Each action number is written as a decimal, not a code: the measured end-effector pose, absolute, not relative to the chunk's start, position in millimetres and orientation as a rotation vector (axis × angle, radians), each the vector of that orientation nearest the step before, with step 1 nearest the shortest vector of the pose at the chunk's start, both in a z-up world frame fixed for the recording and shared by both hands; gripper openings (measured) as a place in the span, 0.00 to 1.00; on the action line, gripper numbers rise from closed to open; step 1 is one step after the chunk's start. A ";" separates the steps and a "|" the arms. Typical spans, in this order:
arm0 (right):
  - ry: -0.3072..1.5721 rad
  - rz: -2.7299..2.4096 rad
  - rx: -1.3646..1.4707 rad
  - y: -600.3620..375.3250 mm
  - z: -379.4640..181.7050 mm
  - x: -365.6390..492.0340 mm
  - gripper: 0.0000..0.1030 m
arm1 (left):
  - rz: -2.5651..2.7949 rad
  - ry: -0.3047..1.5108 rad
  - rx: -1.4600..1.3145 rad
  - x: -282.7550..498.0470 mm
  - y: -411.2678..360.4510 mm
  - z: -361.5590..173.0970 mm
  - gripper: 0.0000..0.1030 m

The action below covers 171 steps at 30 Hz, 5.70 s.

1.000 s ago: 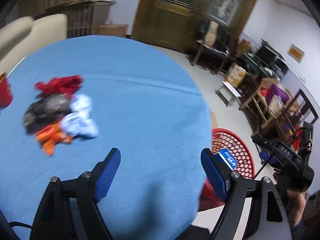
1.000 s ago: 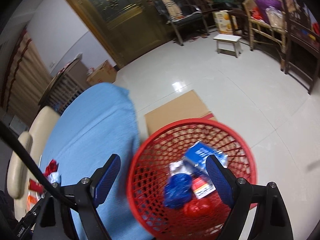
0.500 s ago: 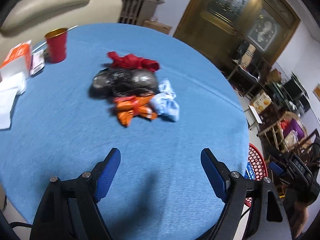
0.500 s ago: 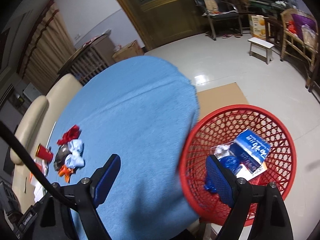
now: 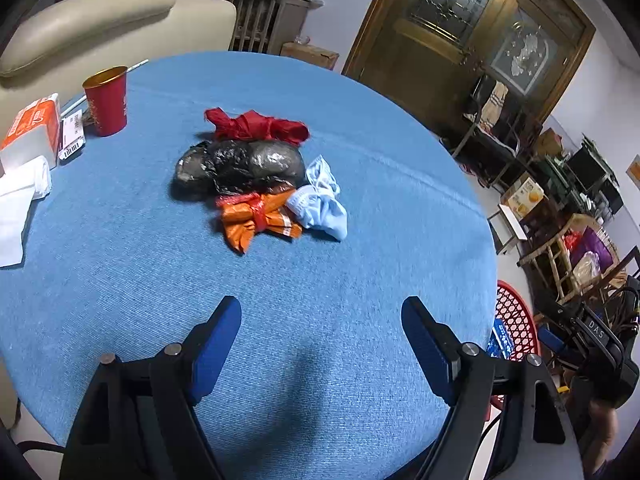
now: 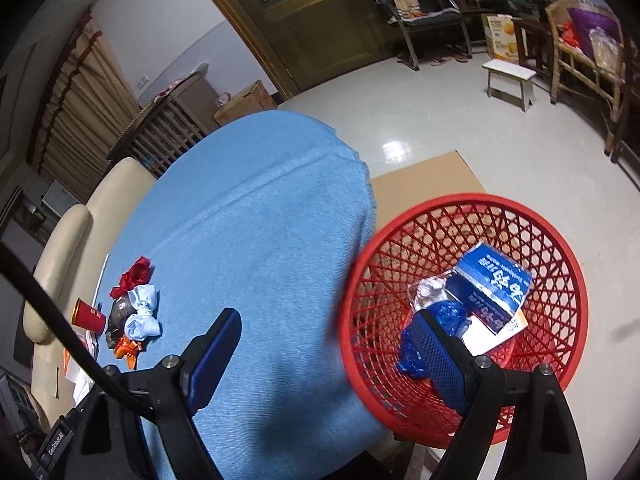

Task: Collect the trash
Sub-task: 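Move both tools back over the table toward the remaining trash pile, then grasp the light blue mask with the right gripper while the left gripper grasps the orange bag, then carry the mask and orange bag over the wastebasket and open both grippers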

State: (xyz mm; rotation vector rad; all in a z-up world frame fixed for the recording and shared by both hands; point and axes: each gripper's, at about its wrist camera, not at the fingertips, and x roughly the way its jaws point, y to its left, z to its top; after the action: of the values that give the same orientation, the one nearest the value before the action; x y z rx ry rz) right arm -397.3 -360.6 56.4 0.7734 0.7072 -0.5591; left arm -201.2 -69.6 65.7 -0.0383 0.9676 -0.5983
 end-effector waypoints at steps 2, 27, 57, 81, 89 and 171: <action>0.714 -0.561 0.792 -363.6 50.8 -400.0 0.87 | -0.598 0.972 -0.030 -202.2 -72.1 65.0 0.80; 0.747 -0.577 0.904 -375.9 25.3 -416.3 0.87 | -0.611 0.984 0.002 -213.1 -79.9 62.1 0.80; 0.731 -0.584 0.917 -376.1 26.8 -417.8 0.87 | -0.621 0.950 -0.011 -215.7 -81.6 70.0 0.80; 0.774 -0.236 0.574 -285.4 83.2 -264.9 0.87 | -0.407 0.878 -0.122 -160.6 -7.9 76.5 0.80; 0.900 -0.074 0.556 -241.9 51.3 -169.7 0.86 | -0.367 0.890 -0.124 -145.9 10.8 69.3 0.80; 0.692 -0.645 0.860 -462.6 24.7 -503.3 0.84 | -1.016 0.855 0.403 -318.1 -314.0 87.4 0.66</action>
State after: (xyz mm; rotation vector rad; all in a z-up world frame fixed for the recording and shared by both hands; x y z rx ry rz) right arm -503.3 -462.6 24.7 0.8596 0.6922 -0.6450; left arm -318.1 -314.0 87.4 0.4026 0.8548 -1.0160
